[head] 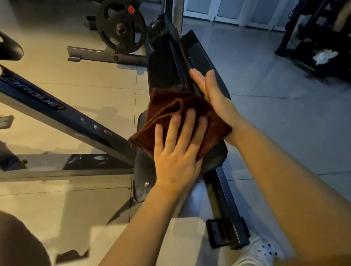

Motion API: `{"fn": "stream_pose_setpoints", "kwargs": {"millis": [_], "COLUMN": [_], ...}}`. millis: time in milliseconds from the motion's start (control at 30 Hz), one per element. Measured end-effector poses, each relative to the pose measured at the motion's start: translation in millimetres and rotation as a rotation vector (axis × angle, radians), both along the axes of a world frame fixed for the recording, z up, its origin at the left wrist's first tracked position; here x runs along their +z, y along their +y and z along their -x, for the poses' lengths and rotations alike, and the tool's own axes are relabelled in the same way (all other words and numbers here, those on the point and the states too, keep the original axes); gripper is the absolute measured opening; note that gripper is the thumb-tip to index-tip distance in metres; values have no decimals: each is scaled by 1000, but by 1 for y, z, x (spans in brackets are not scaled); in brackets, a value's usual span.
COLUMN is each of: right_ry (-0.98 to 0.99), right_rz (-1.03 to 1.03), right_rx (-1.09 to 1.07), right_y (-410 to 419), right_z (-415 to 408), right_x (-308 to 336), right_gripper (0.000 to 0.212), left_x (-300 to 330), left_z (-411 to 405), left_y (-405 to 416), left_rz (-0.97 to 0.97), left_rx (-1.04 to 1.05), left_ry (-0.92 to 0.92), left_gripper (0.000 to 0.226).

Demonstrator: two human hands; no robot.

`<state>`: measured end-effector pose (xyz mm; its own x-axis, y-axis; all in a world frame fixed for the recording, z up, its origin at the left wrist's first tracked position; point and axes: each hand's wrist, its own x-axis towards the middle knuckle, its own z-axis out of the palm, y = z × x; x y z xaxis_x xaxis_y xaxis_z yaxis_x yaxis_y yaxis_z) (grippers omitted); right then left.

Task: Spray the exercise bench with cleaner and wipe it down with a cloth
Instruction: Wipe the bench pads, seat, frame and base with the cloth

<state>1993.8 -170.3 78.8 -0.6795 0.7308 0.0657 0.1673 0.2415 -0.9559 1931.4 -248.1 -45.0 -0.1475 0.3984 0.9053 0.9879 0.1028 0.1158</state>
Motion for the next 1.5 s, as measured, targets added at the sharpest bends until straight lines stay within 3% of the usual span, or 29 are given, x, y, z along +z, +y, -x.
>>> {"fn": "stream_pose_setpoints", "kwargs": {"millis": [100, 433, 567, 633, 800, 933, 967, 1033, 1067, 1200, 1333, 1400, 1500], "right_ry": [-17, -3, -5, -38, -223, -410, -409, -293, -243, -361, -400, -404, -394], "right_rz": [-11, 55, 75, 70, 71, 15, 67, 147, 110, -330, -419, -470, -537], "right_rx": [60, 152, 150, 129, 56, 5, -8, -63, -88, -63, 71, 142, 172], "right_y": [2, 4, 1, -5, -30, -50, -55, -66, -71, -84, -87, -90, -98], "right_z": [-5, -20, -33, -44, -72, -88, -91, -96, -97, -99, -103, -102, -102], "right_x": [-2, -1, -9, -16, -16, -18, -16, -13, -12, -5, 12, 21, 27], "right_gripper": [57, 58, 61, 62, 60, 61, 56, 27, 16, 25, 31, 34, 24], "left_x": [-5, 12, -17, -38, -41, -11, -5, 1, 5, 25, 56, 74, 100], "left_z": [13, 11, 1, -8, -35, -64, -71, -80, -81, -70, -46, -30, -10], "left_y": [5, -1, -6, -10, -18, -39, -44, -52, -57, -89, -123, -130, -131], "left_rz": [-1, -65, 60, 172, 257, 213, 194, 206, 232, 373, 327, 450, 734], "left_rx": [87, 32, -53, -102, -190, -499, -553, -604, -633, -837, -566, -424, -421], "left_ry": [146, 129, 110, 112, -125, -672, -792, -930, -967, -972, -1184, -1064, -958], "left_gripper": [50, 41, 44, 56, 58, 56, 55, 59, 64, 84, 77, 79, 41]}}
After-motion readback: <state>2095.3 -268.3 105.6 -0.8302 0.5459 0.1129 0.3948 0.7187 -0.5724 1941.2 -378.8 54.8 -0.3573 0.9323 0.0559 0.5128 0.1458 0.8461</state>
